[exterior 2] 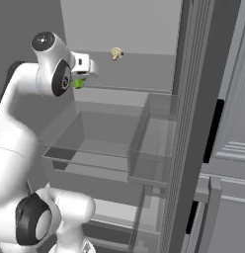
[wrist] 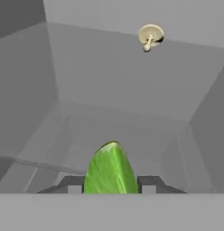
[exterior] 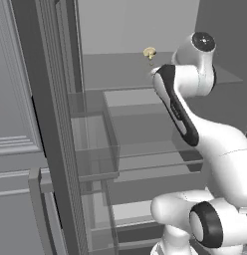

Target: Grab a lemon wedge from the fridge and one ice cube from the ice bowl, and put them in the glass of lemonade.

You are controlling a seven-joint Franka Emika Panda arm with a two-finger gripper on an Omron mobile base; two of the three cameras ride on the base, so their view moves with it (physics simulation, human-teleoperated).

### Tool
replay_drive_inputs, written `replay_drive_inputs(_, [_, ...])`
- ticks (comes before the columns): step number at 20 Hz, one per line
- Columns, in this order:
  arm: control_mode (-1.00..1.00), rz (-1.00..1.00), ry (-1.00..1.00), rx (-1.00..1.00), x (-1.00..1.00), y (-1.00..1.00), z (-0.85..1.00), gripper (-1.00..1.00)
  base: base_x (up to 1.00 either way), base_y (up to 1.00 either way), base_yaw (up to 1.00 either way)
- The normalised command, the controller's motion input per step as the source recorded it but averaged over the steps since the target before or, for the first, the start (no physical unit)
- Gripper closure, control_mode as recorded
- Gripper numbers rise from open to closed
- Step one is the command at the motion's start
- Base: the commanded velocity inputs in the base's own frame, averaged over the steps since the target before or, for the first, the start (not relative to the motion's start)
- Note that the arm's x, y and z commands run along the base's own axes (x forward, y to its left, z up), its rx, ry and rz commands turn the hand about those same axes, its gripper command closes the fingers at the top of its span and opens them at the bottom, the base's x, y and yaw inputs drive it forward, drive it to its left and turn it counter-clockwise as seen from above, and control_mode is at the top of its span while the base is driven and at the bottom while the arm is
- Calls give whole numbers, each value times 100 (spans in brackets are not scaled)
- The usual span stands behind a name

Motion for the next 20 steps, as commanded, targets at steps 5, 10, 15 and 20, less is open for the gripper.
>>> replay_drive_inputs(5, [-100, -31, 9, 1, -100, -5, -18, 100, 0, 0, 0])
replay_drive_inputs(10, [-100, -15, 23, 11, -100, -29, -40, 100, 0, 0, 0])
replay_drive_inputs(15, [-100, -9, 25, 11, -100, -13, -73, 100, 0, 0, 0])
replay_drive_inputs(20, [-100, -11, 10, 5, -95, 0, -75, 100, 0, 0, 0])
